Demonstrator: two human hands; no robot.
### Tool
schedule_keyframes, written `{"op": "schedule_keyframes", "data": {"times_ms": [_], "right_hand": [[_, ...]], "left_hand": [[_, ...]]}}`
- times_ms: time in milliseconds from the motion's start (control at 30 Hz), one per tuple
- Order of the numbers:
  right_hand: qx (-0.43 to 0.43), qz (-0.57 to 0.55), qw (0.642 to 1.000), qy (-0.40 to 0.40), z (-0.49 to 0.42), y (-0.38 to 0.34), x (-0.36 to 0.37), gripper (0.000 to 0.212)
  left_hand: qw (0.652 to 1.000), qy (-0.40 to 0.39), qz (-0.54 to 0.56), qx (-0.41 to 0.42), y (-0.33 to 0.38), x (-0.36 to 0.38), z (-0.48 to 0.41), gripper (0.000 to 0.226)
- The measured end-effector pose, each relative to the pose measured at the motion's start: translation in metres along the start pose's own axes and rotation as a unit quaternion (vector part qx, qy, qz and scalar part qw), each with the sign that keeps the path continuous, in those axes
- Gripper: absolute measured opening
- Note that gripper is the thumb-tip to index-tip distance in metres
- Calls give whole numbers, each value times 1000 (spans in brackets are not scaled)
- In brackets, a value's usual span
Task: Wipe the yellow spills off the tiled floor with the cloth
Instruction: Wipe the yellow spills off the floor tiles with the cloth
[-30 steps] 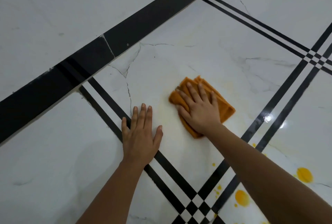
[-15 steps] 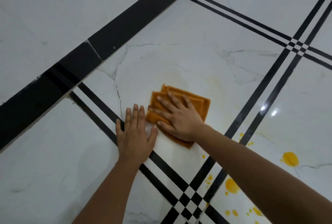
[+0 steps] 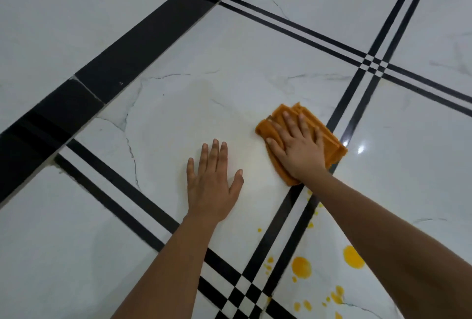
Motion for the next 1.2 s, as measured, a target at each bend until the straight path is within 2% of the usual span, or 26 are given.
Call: {"op": "schedule_keyframes", "data": {"times_ms": [67,133,200,233,333,367,433,500,533,567,667,700,833,900,967,1033,1067,1167,1200], "right_hand": [[-4,15,1000,15,39,-4,7,57],[-84,20,996,-33,81,-13,22,55],[-155,34,984,-84,83,-11,20,55],[-152,30,984,-83,69,-8,15,54],[-33,-3,999,-14,52,-9,14,53],[-21,-13,1000,-1,65,-16,20,53],[-106,4,993,-43,112,-30,37,53],[-229,46,966,-110,154,-23,40,53],[-250,52,959,-121,151,-15,36,53],[-226,50,966,-112,138,-9,30,54],[-57,13,998,-39,112,-16,26,58],[-53,11,998,-35,121,-25,31,57],[-224,67,962,-138,210,-12,39,55],[-204,68,968,-126,206,5,32,56],[-90,42,993,-68,183,5,28,57],[-37,33,997,-54,177,-11,30,57],[-54,30,996,-65,188,-17,35,57],[-198,67,970,-126,251,-8,42,55],[-210,65,967,-126,260,5,38,54]], "left_hand": [[1000,-1,11,-1,5,0,5,79],[1000,0,21,-13,5,4,19,78],[999,3,24,-24,2,9,36,76],[999,-1,22,-27,0,11,46,75],[999,-15,5,-40,-6,17,77,73],[999,-18,4,-50,-9,18,87,73],[997,-24,4,-67,-13,19,104,72],[997,-25,7,-77,-14,19,122,71],[997,-28,6,-76,-13,18,129,70],[997,-30,1,-69,-12,19,137,68],[999,-17,-13,-48,-8,21,146,65],[999,-17,-11,-49,-9,23,145,65],[999,-14,5,-48,-5,26,153,66],[999,-13,8,-33,-3,26,159,65],[1000,-11,10,-18,-1,28,165,65],[1000,-3,14,-17,1,29,168,65],[1000,-1,14,-10,1,29,169,65],[999,9,-4,31,10,32,173,65],[999,12,-7,41,14,33,175,65]]}}
Point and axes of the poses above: each hand's wrist, its own z-axis away from the middle knuckle, its own x-axis out of the palm, y = z × x, the point moved 3 cm from there along -z, towards the middle knuckle, and after that the axes turned 15 degrees about -z, right-handed, at the moved point
